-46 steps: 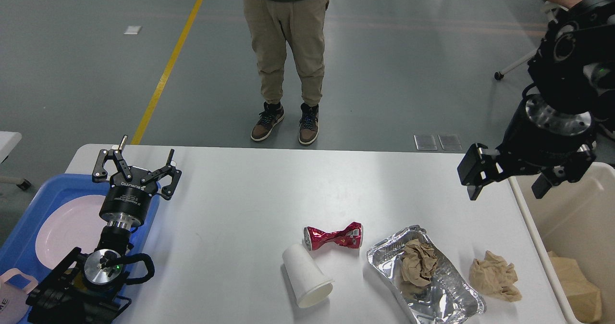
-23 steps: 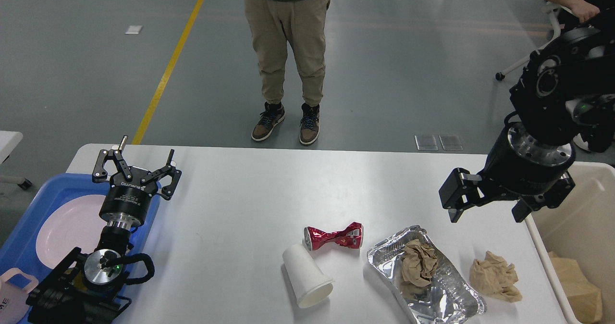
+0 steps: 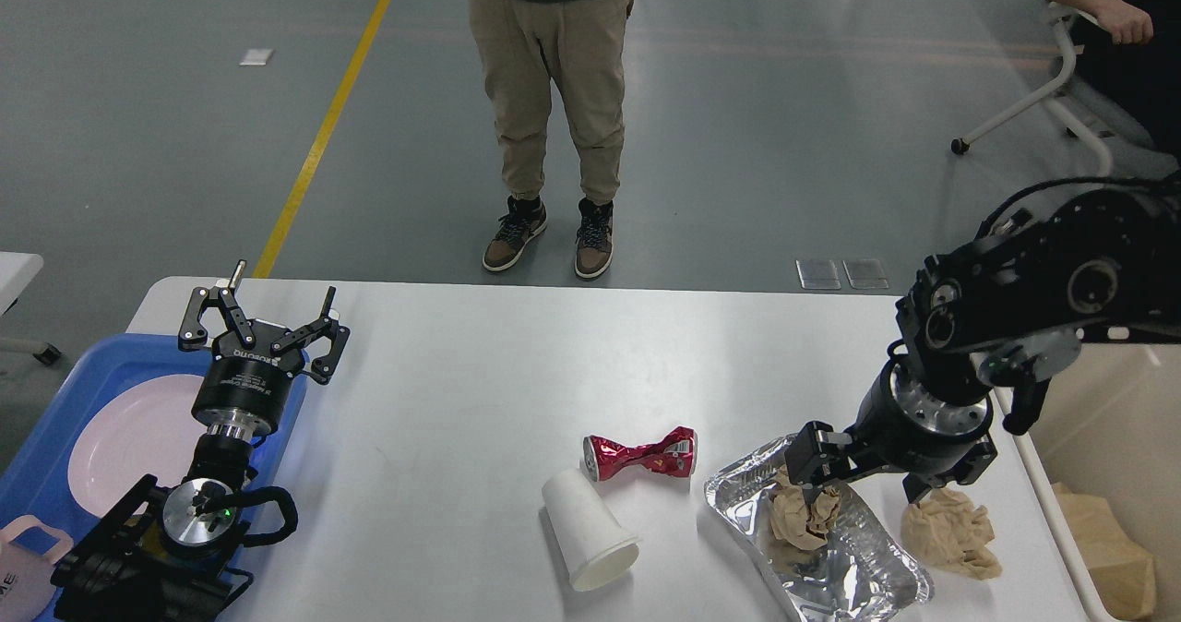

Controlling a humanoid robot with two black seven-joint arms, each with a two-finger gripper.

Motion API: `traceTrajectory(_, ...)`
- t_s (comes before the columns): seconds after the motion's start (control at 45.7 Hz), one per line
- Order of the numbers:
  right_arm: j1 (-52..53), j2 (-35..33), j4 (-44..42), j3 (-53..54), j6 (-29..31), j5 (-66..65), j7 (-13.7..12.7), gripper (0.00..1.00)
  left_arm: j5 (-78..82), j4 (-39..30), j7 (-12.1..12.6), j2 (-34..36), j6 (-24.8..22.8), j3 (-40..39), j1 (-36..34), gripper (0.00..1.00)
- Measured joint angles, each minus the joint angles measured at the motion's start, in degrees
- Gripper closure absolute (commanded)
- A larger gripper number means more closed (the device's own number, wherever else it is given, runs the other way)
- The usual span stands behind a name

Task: Tidy desktop
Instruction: 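Raise the right gripper and lower it onto the crumpled foil tray, then close the right gripper on the foil tray edge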

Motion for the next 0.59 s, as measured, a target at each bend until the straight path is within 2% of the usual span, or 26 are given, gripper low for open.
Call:
traceTrajectory(0.131,-5.60,1.28,-0.34,4.24,-2.04,-2.96,0.00,0.03,0.00,0.00,0.00,0.00,0.00,0.00,0.00,0.04)
traceTrajectory(0.241,-12.23,3.77,-1.91,7.32,-5.98,-8.38,-0.29,0.03,0.01,0.00,0.00,0.00,0.00,0.00,0.00,0.04)
traceTrajectory(0.372,-20.58,8.16,-6.63,7.95,-12.33,-12.73,-1.05,0.03,0.00,0.00,0.00,0.00,0.00,0.00,0.00,0.04)
traceTrajectory(0.503,-25.99,11.29,-10.75,7.96,-15.30,-13.62,-1.87,0.03,0.01,0.00,0.06,0.00,0.00,0.00,0.00,0.04)
traceTrajectory(0.591,-28.30,12.84,-12.93,7.97,-16.62,-13.70,-2.01,0.07,0.01,0.00,0.08,0.00,0.00,0.00,0.00,0.04)
